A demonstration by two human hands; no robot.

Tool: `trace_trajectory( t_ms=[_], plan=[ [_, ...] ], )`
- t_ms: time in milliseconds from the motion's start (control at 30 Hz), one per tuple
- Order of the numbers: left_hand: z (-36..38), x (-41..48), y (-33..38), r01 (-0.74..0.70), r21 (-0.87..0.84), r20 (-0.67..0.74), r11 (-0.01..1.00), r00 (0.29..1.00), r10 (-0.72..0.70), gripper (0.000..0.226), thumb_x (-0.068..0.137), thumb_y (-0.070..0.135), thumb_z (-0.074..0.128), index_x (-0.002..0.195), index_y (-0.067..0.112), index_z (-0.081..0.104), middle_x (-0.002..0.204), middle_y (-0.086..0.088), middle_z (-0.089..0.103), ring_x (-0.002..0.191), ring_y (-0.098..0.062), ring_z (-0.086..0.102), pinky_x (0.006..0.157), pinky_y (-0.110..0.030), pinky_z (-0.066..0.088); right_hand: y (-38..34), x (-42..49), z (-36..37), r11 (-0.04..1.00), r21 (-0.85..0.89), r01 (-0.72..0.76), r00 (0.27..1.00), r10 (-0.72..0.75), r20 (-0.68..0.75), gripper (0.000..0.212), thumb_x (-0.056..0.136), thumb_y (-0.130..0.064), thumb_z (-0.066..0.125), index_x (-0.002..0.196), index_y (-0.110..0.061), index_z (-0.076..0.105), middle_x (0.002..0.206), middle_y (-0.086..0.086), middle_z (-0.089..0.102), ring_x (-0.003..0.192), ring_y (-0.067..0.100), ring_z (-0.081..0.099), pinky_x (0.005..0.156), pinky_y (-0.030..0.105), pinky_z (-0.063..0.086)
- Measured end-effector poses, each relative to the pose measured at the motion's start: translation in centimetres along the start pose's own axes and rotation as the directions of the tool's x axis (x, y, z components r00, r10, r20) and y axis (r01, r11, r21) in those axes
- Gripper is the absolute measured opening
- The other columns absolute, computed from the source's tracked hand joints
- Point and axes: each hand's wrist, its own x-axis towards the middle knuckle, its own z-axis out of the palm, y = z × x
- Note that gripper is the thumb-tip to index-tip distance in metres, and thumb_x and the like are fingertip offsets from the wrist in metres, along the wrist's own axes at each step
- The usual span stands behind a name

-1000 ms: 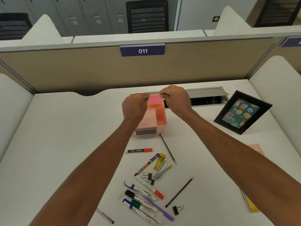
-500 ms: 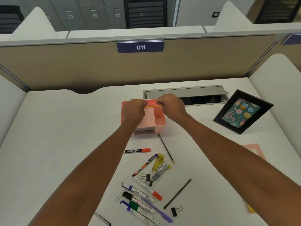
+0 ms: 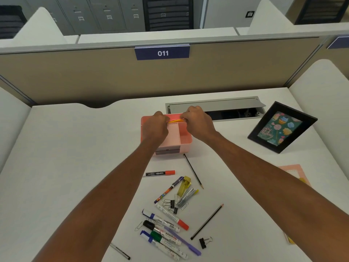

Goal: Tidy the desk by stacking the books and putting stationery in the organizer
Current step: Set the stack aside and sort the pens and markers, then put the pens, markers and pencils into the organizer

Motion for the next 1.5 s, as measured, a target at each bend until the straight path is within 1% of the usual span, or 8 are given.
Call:
trace_trajectory(
  t_ms=[200, 300, 500, 667, 800, 1000, 1167, 1500],
  plan=[
    [-1.2, -1.8, 0.9, 0.060, -0.163, -0.094, 0.985, 0.993, -0.076, 0.029, 0.102, 0.024, 0.063, 0.130, 0.021, 0.072, 0.127, -0.004, 0.070, 0.108, -0.027, 0.065, 0.079, -0.028, 0.047, -0.6, -1.7, -0.9, 0.993, 0.107, -0.043, 0.997, 0.050, -0.060, 0.024, 0.099, -0.020, 0.066, 0.121, -0.022, 0.077, 0.115, 0.006, 0.071, 0.106, 0.024, 0.060, 0.075, 0.037, 0.056],
    [-1.4, -4.3, 1.1, 0.045, -0.296, -0.158, 0.954, 0.983, -0.096, 0.026, 0.101, 0.028, 0.065, 0.125, 0.023, 0.074, 0.131, 0.000, 0.071, 0.118, -0.022, 0.063, 0.090, -0.033, 0.054, -1.2, -3.9, -1.2, 0.978, 0.201, -0.050, 0.994, 0.068, -0.083, 0.023, 0.098, -0.024, 0.068, 0.119, -0.017, 0.076, 0.116, 0.006, 0.070, 0.109, 0.025, 0.058, 0.078, 0.037, 0.055],
    [-1.7, -12.2, 1.3, 0.080, -0.553, -0.188, 0.829, 0.958, -0.218, 0.023, 0.100, 0.027, 0.066, 0.122, 0.027, 0.072, 0.120, 0.008, 0.072, 0.095, -0.009, 0.068, 0.081, -0.037, 0.062, -3.4, -11.5, -0.6, 0.898, 0.440, -0.031, 0.992, 0.083, -0.099, 0.023, 0.102, -0.022, 0.062, 0.122, -0.020, 0.074, 0.115, -0.002, 0.070, 0.105, 0.018, 0.059, 0.081, 0.037, 0.056],
    [-1.7, -20.2, 0.5, 0.207, -0.642, -0.094, 0.738, 0.935, -0.343, 0.023, 0.097, 0.024, 0.072, 0.119, 0.027, 0.072, 0.113, 0.013, 0.070, 0.094, -0.004, 0.066, 0.082, -0.036, 0.061, -5.4, -19.2, 0.1, 0.819, 0.564, -0.104, 0.995, 0.089, 0.055, 0.021, 0.099, -0.025, 0.067, 0.118, -0.026, 0.074, 0.106, -0.010, 0.065, 0.096, 0.010, 0.059, 0.082, 0.034, 0.055],
    [-0.1, -25.7, -1.3, 0.359, -0.568, 0.027, 0.741, 0.908, -0.419, 0.026, 0.095, 0.031, 0.074, 0.121, 0.035, 0.070, 0.125, 0.014, 0.065, 0.118, -0.006, 0.058, 0.102, -0.033, 0.051, -6.3, -24.5, 1.7, 0.807, 0.562, -0.184, 0.974, 0.072, 0.216, 0.023, 0.098, -0.029, 0.068, 0.120, -0.029, 0.073, 0.107, -0.015, 0.064, 0.092, 0.002, 0.060, 0.084, 0.030, 0.055],
    [2.0, -30.1, -3.3, 0.540, -0.380, 0.224, 0.751, 0.841, -0.492, 0.043, 0.097, 0.037, 0.069, 0.138, 0.031, 0.060, 0.142, 0.003, 0.058, 0.131, -0.017, 0.053, 0.106, -0.037, 0.046, -7.2, -30.0, 5.1, 0.861, 0.450, -0.239, 0.925, 0.061, 0.374, 0.035, 0.097, -0.037, 0.070, 0.132, -0.035, 0.065, 0.116, -0.021, 0.058, 0.100, -0.002, 0.058, 0.079, 0.004, 0.039],
    [3.8, -31.2, -5.5, 0.474, -0.399, 0.271, 0.785, 0.879, -0.393, 0.042, 0.102, 0.015, 0.062, 0.137, 0.037, 0.061, 0.144, 0.009, 0.059, 0.132, -0.015, 0.054, 0.112, -0.038, 0.048, -7.9, -31.3, 6.0, 0.932, 0.308, -0.190, 0.909, 0.048, 0.413, 0.044, 0.100, -0.038, 0.066, 0.142, -0.028, 0.057, 0.133, -0.008, 0.059, 0.121, 0.010, 0.054, 0.091, 0.020, 0.046],
    [3.8, -30.5, -7.5, 0.242, -0.213, 0.297, 0.947, 0.939, -0.173, 0.042, 0.096, 0.008, 0.067, 0.131, 0.031, 0.068, 0.133, 0.008, 0.061, 0.123, -0.015, 0.053, 0.093, -0.029, 0.054, -8.8, -32.2, 6.8, 0.977, 0.165, -0.138, 0.919, 0.065, 0.388, 0.035, 0.100, -0.042, 0.065, 0.132, -0.029, 0.058, 0.127, -0.009, 0.060, 0.112, 0.010, 0.056, 0.081, 0.019, 0.052]
  ],
)
